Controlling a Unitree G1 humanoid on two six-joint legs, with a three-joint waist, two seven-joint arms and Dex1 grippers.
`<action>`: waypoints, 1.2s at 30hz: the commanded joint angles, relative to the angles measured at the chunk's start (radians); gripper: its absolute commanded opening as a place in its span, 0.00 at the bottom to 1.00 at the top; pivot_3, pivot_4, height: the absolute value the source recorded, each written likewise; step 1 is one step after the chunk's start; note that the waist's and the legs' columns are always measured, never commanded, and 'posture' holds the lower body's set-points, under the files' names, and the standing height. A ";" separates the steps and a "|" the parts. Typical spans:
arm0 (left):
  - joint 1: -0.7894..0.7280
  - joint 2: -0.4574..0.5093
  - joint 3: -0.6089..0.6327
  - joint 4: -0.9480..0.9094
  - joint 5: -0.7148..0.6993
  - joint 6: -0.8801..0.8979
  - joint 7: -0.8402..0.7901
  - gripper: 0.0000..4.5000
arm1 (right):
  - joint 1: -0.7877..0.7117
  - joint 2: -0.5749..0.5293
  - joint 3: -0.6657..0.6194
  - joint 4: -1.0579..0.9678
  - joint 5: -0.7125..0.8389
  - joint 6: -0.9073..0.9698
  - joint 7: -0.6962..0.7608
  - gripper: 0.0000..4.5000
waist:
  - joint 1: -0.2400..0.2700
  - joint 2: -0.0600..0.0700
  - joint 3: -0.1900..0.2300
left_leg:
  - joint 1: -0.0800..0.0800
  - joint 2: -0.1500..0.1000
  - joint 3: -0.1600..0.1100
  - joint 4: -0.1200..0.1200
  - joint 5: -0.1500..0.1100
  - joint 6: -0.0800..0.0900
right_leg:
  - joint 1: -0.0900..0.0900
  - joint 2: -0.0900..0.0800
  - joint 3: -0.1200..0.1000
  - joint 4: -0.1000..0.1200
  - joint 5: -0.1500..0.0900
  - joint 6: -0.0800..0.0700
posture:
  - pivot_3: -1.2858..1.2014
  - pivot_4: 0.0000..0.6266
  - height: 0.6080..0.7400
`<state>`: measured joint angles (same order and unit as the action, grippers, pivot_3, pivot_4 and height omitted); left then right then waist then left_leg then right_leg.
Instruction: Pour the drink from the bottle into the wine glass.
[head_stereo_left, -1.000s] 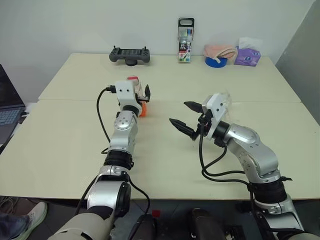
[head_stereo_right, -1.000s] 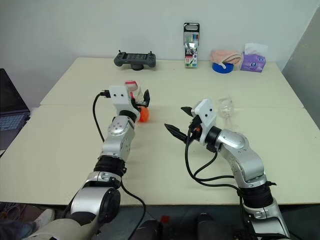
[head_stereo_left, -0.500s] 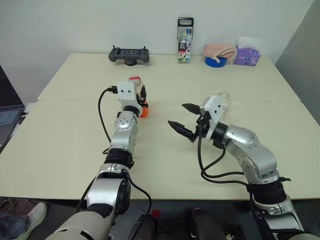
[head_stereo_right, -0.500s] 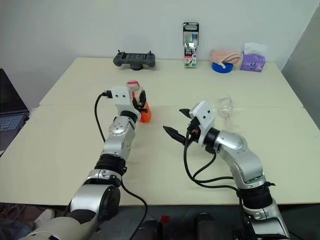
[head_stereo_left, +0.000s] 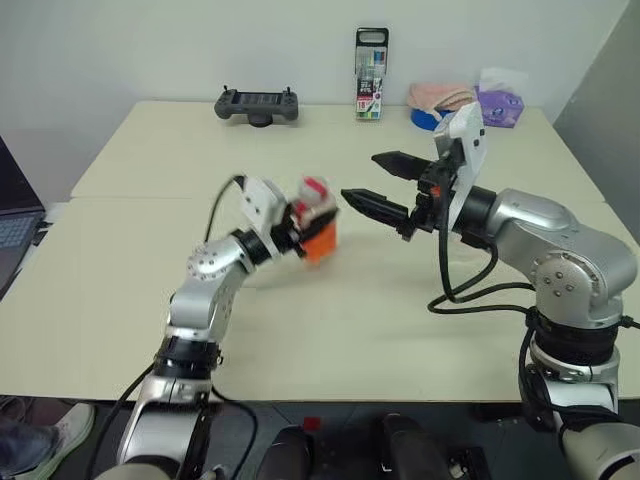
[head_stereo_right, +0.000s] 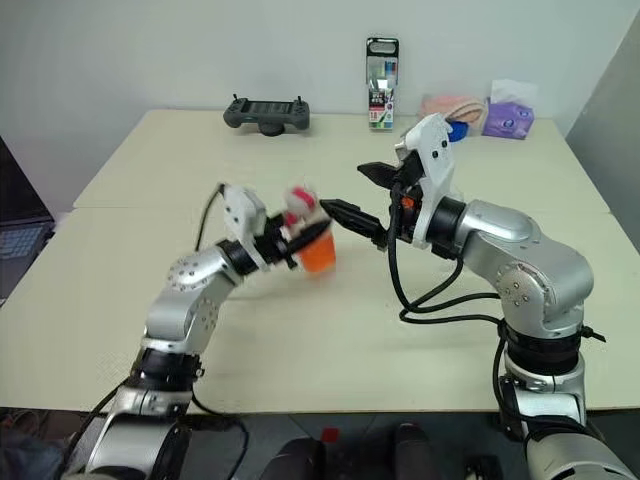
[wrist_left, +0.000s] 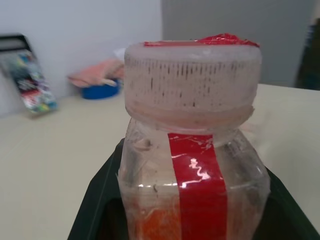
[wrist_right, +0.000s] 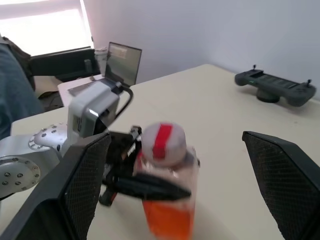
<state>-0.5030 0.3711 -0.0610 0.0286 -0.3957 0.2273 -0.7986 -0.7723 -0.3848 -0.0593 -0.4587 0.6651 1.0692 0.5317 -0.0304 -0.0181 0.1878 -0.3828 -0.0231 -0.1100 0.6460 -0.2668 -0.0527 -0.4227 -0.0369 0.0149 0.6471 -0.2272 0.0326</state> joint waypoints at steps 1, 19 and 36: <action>0.001 -0.008 -0.009 -0.129 -0.041 0.040 -0.010 0.40 | -0.005 -0.007 0.009 -0.069 0.042 0.021 -0.014 1.00 | 0.001 0.000 0.000 | 0.000 0.000 0.000 0.000 0.000 0.000 | 0.000 0.000 0.000 0.000 0.000 0.000 | 0.52 0.24 1.00; -0.008 -0.037 -0.027 -0.131 0.002 0.054 0.004 0.40 | 0.020 0.008 0.120 -0.043 -0.037 0.033 -0.144 1.00 | 0.000 0.000 0.000 | 0.002 0.000 0.001 0.001 0.001 0.001 | 0.001 0.001 0.000 0.001 0.000 0.000 | 0.52 0.24 1.00; 0.006 -0.043 -0.040 -0.146 0.007 0.077 -0.011 0.40 | 0.009 0.002 0.125 0.038 -0.049 -0.076 -0.031 0.43 | 0.000 0.000 0.000 | 0.002 0.000 0.001 0.001 0.001 0.001 | 0.001 0.001 0.000 0.002 0.000 0.000 | 0.52 0.24 1.00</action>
<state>-0.4989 0.3225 -0.0941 -0.0645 -0.3722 0.3067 -0.7832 -0.7347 -0.3569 0.0854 -0.4331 0.6099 1.0680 0.4198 -0.0308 -0.0181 0.1877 -0.3807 -0.0228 -0.1094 0.6470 -0.2662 -0.0521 -0.4214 -0.0357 0.0151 0.6489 -0.2271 0.0326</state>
